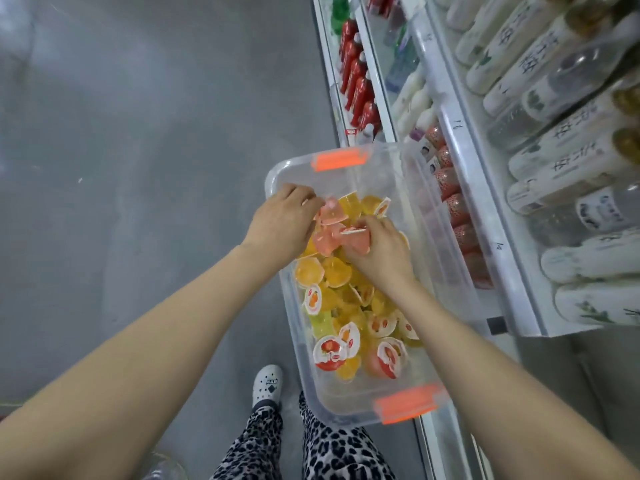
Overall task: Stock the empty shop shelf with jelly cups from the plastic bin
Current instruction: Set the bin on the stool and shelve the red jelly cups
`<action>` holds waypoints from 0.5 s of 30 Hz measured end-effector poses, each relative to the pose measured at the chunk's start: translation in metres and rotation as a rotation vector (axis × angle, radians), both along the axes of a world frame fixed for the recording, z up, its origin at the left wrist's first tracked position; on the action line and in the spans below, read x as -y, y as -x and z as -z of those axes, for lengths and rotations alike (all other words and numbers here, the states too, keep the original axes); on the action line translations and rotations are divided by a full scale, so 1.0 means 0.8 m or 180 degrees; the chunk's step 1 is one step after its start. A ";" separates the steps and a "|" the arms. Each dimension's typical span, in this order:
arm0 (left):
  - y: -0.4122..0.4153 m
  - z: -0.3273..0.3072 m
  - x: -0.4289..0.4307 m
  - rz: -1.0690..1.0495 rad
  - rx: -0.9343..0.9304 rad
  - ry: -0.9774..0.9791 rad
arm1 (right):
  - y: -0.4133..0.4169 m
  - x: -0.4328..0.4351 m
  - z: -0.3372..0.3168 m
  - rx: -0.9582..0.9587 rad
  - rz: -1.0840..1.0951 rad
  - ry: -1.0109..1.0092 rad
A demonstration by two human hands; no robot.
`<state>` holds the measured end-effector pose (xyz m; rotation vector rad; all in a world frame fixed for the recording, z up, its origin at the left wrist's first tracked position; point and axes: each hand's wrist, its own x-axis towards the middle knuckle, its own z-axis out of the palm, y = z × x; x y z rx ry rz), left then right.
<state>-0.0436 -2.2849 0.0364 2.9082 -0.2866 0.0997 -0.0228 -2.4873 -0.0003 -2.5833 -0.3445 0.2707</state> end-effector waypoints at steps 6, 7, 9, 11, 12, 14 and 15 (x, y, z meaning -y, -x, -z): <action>-0.071 0.029 0.044 0.0335 -0.0925 -0.0776 | 0.007 0.071 0.005 -0.0212 0.0314 0.0053; -0.078 0.036 0.047 0.0415 -0.1033 -0.0905 | 0.009 0.076 0.007 -0.0203 0.0298 0.0032; -0.086 0.046 0.051 0.0427 -0.1208 -0.1103 | 0.012 0.082 0.012 -0.0143 0.0198 -0.0004; -0.089 0.050 0.054 0.0327 -0.1263 -0.1275 | 0.016 0.083 0.016 -0.0107 0.0137 -0.0044; -0.091 0.050 0.055 0.0314 -0.1234 -0.1360 | 0.018 0.083 0.017 -0.0095 0.0144 -0.0078; -0.092 0.048 0.058 0.0327 -0.1146 -0.1497 | 0.023 0.082 0.017 -0.0067 0.0175 -0.0111; -0.092 0.045 0.058 0.0327 -0.1119 -0.1527 | 0.025 0.082 0.015 -0.0048 0.0192 -0.0112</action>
